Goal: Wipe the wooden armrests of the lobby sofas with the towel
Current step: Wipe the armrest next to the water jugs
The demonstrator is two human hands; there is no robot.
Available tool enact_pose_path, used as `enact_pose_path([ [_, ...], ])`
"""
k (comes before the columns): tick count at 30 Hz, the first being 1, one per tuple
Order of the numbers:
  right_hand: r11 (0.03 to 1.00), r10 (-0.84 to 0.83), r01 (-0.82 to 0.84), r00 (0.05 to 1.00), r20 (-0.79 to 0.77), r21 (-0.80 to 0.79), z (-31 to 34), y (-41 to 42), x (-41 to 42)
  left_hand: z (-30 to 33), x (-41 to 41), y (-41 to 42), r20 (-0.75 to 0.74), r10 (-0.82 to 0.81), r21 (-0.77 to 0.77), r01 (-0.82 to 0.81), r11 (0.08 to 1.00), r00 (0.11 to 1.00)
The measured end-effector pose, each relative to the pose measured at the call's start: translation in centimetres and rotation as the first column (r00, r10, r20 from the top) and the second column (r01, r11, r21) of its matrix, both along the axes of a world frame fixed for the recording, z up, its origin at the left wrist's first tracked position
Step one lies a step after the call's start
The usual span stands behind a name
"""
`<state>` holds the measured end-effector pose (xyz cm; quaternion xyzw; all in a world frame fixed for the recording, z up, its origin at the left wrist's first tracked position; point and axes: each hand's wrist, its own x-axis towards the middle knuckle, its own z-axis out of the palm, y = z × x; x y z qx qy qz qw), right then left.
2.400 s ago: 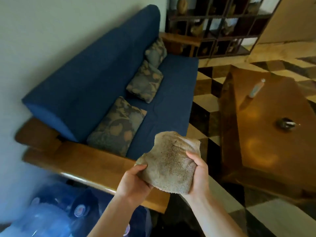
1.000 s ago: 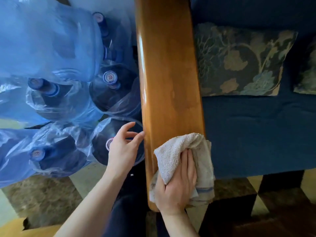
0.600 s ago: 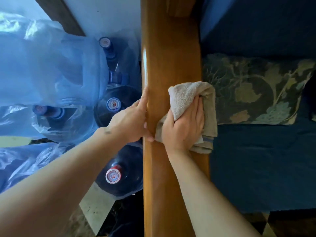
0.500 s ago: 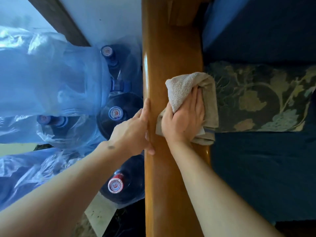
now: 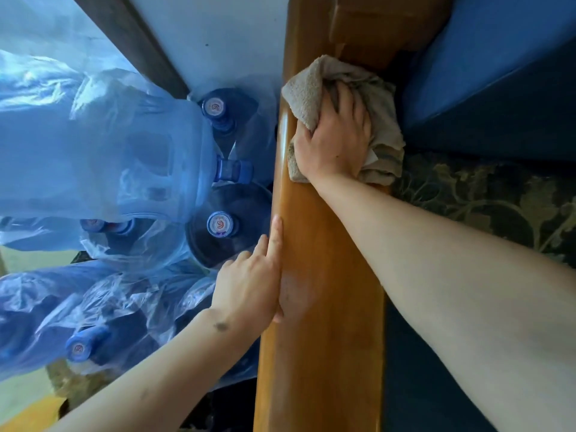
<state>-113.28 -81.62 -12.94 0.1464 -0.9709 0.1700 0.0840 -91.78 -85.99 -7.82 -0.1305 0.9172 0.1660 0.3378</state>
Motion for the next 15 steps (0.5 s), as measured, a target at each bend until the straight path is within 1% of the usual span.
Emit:
enact_pose_path([
  [3, 0.998, 0.051, -0.05, 0.998, 0.029, -0.041, 0.3, 0.2, 0.1, -0.2, 0.3, 0.2, -0.017, 0.015, -0.004, -0.015, 1.0, 1.0],
  [5, 0.982, 0.125, -0.115, 0.99, 0.063, -0.149, 1.0, 0.6, -0.3, -0.7, 0.1, 0.1, -0.029, 0.029, 0.01, -0.029, 1.0, 0.999],
  [7, 0.94, 0.228, -0.191, 0.968, 0.106, -0.284, 1.4, 1.4, 0.3, -1.1, 0.0, -0.2, -0.044, 0.041, 0.023, -0.04, 0.999, 0.998],
  [8, 0.919, 0.277, -0.224, 0.953, 0.126, -0.326, 1.5, 2.1, 1.1, -1.1, 0.3, -0.3, -0.05, 0.043, 0.027, -0.041, 0.999, 0.998],
  [10, 0.897, 0.332, -0.257, 0.929, 0.162, -0.361, 1.8, 3.3, 3.0, -1.3, 0.5, -1.2, -0.073, 0.062, 0.06, -0.058, 0.997, 0.995],
  [12, 0.876, 0.377, -0.296, 0.913, 0.157, -0.38, 1.8, 5.3, 6.4, -1.5, 1.6, -1.8, -0.107, 0.148, 0.166, -0.129, 0.978, 0.983],
  [13, 0.864, 0.407, -0.329, 0.901, 0.147, -0.381, 1.8, 6.3, 8.3, -1.9, 2.4, -2.1, -0.14, 0.22, 0.217, -0.186, 0.958, 0.966],
  [15, 0.838, 0.476, -0.395, 0.867, 0.149, -0.377, 1.8, 8.3, 12.3, -2.8, 5.1, -1.7, -0.203, 0.407, 0.321, -0.332, 0.887, 0.89],
])
